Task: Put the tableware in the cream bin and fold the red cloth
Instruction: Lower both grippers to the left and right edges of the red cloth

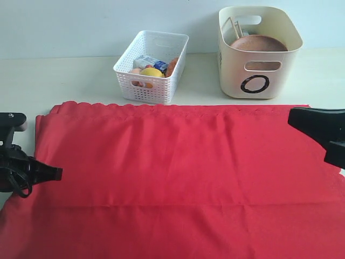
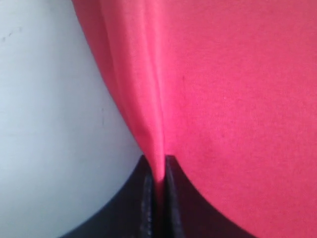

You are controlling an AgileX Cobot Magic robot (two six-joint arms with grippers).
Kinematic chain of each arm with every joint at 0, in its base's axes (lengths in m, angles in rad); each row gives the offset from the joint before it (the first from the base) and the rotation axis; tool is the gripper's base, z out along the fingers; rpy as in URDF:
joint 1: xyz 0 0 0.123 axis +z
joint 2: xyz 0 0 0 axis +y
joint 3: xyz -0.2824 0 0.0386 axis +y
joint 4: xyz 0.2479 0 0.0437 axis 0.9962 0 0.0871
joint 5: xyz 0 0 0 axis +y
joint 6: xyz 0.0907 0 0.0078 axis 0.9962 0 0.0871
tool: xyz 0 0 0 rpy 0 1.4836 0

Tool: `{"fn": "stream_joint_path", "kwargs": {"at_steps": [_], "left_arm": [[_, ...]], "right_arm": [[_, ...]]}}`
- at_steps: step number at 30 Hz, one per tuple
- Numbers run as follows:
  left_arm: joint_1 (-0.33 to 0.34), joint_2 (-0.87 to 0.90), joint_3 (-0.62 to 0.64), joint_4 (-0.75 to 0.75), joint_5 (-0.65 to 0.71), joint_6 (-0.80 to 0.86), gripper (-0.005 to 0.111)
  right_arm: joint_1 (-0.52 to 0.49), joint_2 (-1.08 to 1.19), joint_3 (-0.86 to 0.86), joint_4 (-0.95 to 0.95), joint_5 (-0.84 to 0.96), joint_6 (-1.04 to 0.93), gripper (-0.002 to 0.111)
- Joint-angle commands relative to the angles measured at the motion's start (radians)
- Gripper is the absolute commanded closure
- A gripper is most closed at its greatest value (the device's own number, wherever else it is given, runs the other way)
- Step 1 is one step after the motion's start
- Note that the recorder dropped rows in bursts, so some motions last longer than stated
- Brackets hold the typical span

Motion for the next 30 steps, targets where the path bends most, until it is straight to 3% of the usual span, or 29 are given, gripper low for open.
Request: {"fn": "stream_joint_path", "kwargs": {"at_steps": [1, 4, 7, 12, 17, 21, 30], "left_arm": [[0.047, -0.026, -0.021, 0.005, 0.012, 0.054, 0.107], [0.122, -0.039, -0.032, 0.0, 0.012, 0.064, 0.107], [0.171, -0.039, -0.034, -0.02, 0.014, 0.064, 0.107], [0.178, -0.039, -0.034, -0.02, 0.014, 0.064, 0.107], [0.178, -0.05, -0.034, -0.02, 0.026, 0.064, 0.107], [0.178, -0.062, -0.034, -0.02, 0.04, 0.064, 0.107], [0.146, -0.102, -0.034, -0.02, 0.077, 0.062, 0.107]], "right_arm": [[-0.001, 0.116, -0.028, -0.028, 0.024, -0.008, 0.108], [0.036, 0.206, -0.051, -0.046, 0.044, -0.021, 0.108], [0.155, 0.292, -0.088, -0.055, -0.035, -0.033, 0.108], [0.401, 0.452, -0.173, -0.045, -0.321, -0.02, 0.108], [0.552, 0.599, -0.248, -0.026, -0.551, -0.013, 0.108], [0.587, 0.697, -0.289, -0.027, -0.666, 0.0, 0.108], [0.587, 0.764, -0.311, -0.027, -0.668, 0.016, 0.108]]}}
